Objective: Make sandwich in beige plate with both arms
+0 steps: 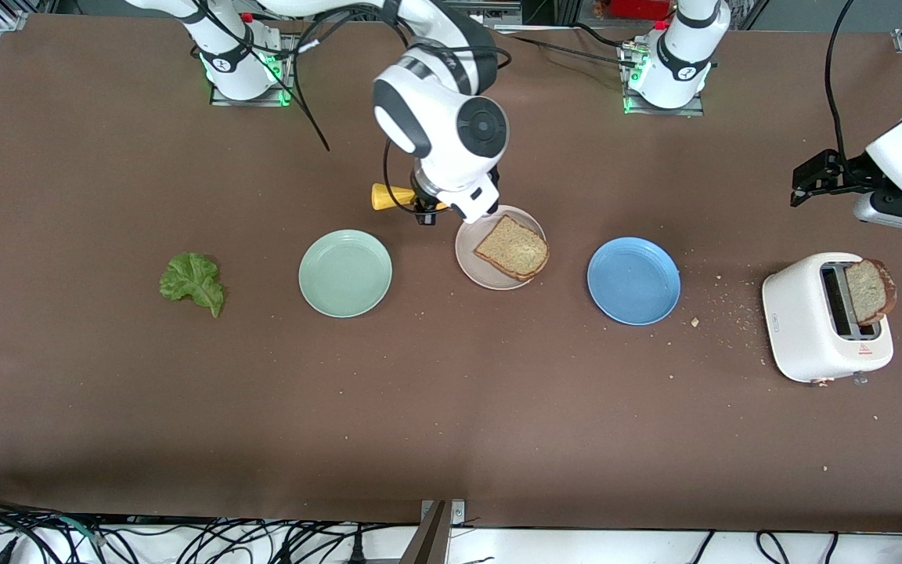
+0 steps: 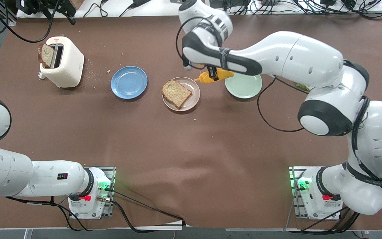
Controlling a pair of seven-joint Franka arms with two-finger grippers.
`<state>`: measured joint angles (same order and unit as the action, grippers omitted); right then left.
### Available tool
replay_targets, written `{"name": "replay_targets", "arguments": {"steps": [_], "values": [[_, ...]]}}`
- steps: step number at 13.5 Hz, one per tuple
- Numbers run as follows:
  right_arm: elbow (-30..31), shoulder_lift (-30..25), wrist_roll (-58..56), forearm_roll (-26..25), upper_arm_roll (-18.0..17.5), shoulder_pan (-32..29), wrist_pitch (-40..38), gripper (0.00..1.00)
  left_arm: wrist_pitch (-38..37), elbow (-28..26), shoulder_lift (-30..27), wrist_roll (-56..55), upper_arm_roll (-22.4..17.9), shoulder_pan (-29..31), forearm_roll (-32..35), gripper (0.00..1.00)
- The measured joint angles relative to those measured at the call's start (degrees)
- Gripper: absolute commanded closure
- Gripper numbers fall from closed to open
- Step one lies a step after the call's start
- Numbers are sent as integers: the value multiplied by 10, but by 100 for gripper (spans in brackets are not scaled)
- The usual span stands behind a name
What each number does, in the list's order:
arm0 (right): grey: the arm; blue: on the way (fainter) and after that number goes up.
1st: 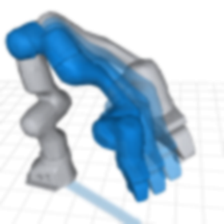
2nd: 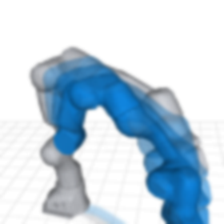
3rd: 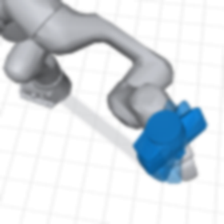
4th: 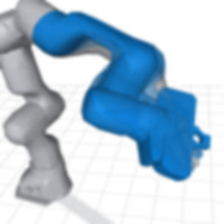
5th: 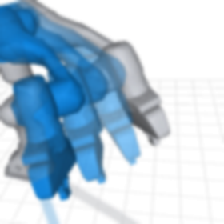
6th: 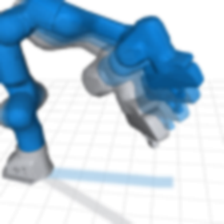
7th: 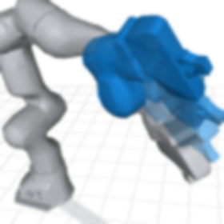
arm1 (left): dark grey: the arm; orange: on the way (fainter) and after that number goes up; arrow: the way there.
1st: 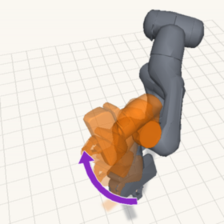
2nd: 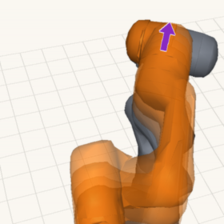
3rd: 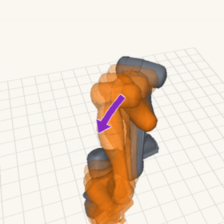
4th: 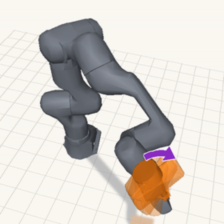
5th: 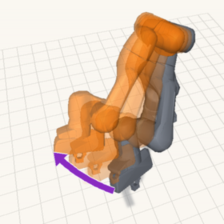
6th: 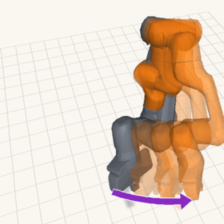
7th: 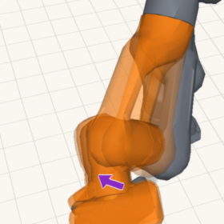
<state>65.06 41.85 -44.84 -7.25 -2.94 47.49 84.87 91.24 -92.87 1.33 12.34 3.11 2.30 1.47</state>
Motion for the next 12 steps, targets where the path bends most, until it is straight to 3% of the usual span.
{"name": "replay_targets", "arguments": {"steps": [4, 12], "values": [[0, 45, 12, -51, 2, 33, 17, 100, 0, 0, 0, 0, 0, 0, 0, 0], [-4, 58, 43, -60, 3, 41, 58, 100, 0, 0, 0, 0, 0, 0, 0, 0]]}}
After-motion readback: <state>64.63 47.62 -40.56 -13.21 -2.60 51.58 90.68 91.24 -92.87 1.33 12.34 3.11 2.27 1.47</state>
